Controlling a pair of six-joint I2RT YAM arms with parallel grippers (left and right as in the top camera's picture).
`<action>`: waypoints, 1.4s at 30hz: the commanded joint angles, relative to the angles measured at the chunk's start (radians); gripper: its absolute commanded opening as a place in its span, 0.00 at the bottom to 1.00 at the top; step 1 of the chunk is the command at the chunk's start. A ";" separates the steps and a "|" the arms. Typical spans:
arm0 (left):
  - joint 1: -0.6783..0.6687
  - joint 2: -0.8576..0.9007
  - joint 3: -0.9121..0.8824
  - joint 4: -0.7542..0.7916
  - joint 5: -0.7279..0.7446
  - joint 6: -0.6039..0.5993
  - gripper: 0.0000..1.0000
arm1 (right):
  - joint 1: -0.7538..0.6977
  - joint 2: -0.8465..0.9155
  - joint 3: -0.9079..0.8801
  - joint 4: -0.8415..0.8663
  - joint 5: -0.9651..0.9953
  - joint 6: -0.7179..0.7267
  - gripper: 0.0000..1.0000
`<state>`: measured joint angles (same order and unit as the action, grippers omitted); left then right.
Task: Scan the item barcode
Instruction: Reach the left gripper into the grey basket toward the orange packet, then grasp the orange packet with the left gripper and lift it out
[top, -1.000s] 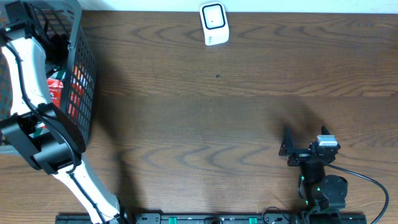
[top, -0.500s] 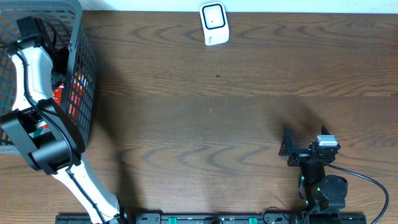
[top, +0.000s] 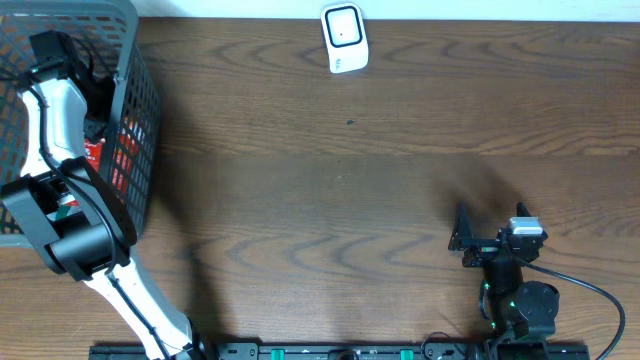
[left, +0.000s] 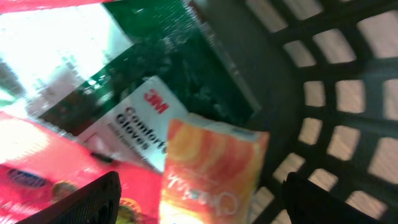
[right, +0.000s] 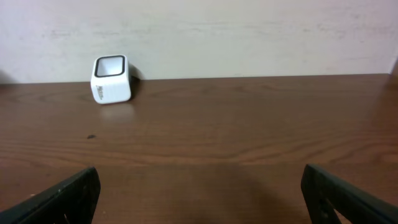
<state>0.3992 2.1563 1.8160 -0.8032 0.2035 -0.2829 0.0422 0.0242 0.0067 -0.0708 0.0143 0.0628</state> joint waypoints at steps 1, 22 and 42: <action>-0.008 -0.001 0.011 -0.002 0.091 0.017 0.84 | -0.011 -0.004 -0.001 -0.004 -0.005 -0.012 0.99; 0.048 -0.068 -0.091 0.026 -0.032 0.020 0.09 | -0.011 -0.004 -0.001 -0.004 -0.005 -0.012 0.99; 0.039 -0.656 -0.054 0.099 -0.008 -0.090 0.08 | -0.011 -0.004 -0.001 -0.004 -0.005 -0.012 0.99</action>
<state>0.4488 1.6314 1.7458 -0.6823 0.1734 -0.2897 0.0422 0.0242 0.0067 -0.0708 0.0139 0.0631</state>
